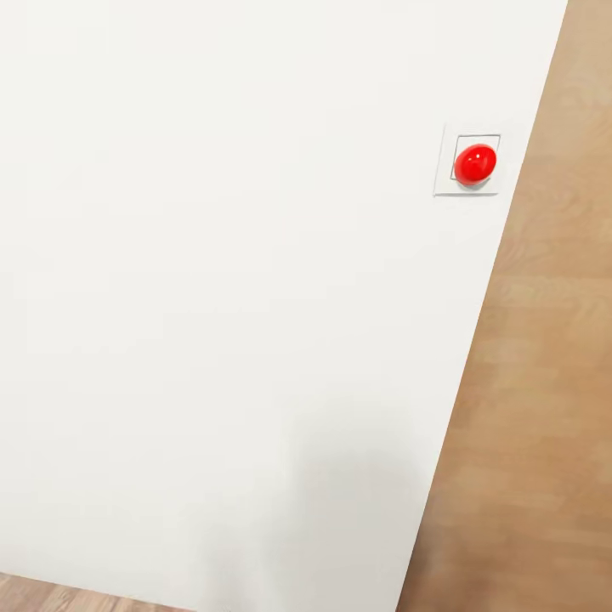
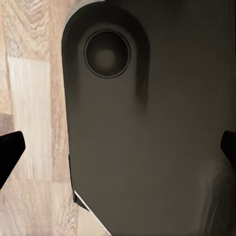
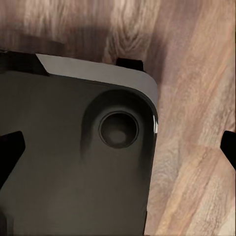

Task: Put all the toys in the child's room - the three board games (two on the bed and one on the table), the two jigsaw puzzles on the table, and the tennis ball on the table - inside the toy box on the table in the child's room.

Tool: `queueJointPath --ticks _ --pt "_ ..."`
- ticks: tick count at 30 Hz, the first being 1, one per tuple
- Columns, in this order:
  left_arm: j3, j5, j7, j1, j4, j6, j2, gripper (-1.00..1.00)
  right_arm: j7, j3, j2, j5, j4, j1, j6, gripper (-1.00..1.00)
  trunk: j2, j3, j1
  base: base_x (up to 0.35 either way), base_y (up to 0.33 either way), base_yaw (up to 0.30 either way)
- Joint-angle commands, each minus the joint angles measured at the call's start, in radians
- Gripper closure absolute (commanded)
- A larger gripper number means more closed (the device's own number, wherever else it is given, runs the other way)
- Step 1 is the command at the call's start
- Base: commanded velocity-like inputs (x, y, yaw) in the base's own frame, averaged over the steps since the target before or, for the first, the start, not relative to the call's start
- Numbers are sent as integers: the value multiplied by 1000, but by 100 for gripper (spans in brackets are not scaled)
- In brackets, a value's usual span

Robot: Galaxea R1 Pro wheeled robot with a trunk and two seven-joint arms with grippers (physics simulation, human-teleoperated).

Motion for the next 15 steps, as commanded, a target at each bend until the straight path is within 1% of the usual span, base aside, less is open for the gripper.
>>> queueJointPath --ticks 1,7,11,14,15 --pt "2 -3 1 0 -2 -2 0 -100 1 -1 0 13 1 -1 -3 -100 0 -1 -1 -313 0 286" --pt "2 -3 2 0 -3 -2 0 -100 1 -2 0 14 0 -3 -4 -100 0 -1 -1 -318 0 289" --pt "2 -4 3 -1 -4 -2 0 -100 1 -3 1 14 -1 -4 -6 -100 0 -1 -1 -322 0 238" --pt "9 5 3 -6 -5 -28 -1 -100 -4 -2 6 15 -28 -32 3 -100 0 -1 -1 -323 2 251" --pt "24 24 1 -14 -11 -39 -2 -100 -7 -2 11 15 -42 -54 8 -100 0 -1 -1 -313 48 274"
